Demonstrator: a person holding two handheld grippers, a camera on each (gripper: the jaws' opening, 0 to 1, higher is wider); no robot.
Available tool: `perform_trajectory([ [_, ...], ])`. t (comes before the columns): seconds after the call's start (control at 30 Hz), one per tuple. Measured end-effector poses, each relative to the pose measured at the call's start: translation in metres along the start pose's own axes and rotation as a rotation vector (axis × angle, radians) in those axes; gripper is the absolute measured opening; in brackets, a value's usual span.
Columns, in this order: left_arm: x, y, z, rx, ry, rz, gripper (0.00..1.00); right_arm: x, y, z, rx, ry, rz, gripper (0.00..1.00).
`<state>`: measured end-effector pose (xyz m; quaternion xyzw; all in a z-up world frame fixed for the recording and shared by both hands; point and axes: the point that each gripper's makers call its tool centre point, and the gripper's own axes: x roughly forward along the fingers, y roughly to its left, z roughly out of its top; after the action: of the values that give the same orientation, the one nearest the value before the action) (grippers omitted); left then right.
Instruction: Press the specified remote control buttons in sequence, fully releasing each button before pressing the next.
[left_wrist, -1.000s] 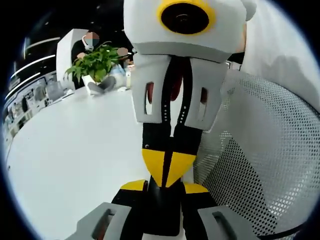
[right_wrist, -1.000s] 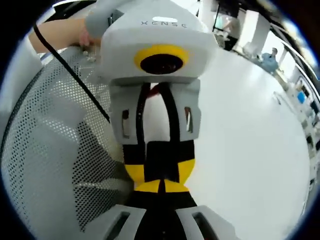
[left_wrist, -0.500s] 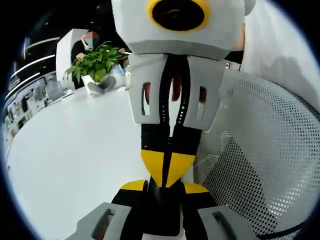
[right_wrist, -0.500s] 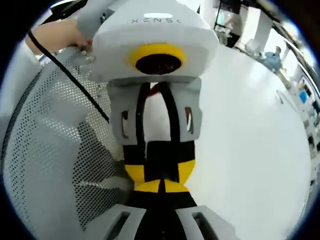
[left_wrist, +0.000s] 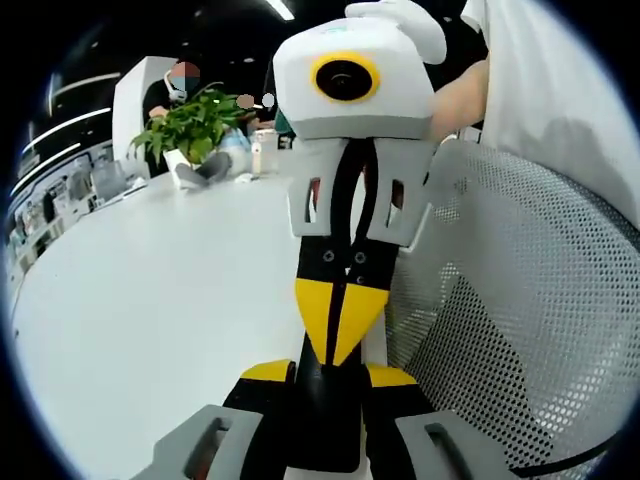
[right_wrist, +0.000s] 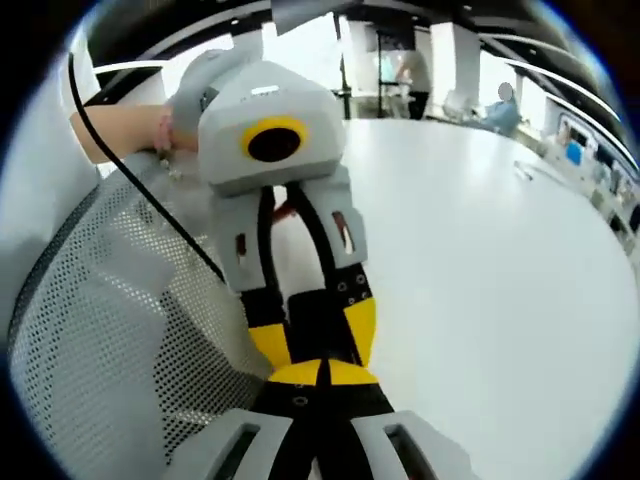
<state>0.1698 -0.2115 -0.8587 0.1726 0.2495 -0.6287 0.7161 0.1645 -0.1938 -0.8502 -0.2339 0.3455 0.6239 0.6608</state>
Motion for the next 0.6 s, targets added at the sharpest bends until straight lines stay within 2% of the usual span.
perform_trajectory([
  [0.33,0.0,-0.001,0.0,0.014,0.009,-0.003,0.25,-0.01,-0.003,-0.01,0.001,0.02,-0.029,0.0],
  [0.4,0.0,0.0,-0.001,0.016,0.01,-0.003,0.25,-0.011,-0.003,-0.014,-0.014,0.029,-0.028,0.07],
  [0.5,0.0,-0.001,0.0,0.019,0.011,-0.003,0.25,-0.014,-0.003,-0.017,-0.051,0.041,-0.036,0.1],
  [0.6,0.0,-0.001,0.0,0.02,0.011,-0.003,0.25,-0.015,-0.003,-0.02,-0.087,0.053,-0.042,0.18],
])
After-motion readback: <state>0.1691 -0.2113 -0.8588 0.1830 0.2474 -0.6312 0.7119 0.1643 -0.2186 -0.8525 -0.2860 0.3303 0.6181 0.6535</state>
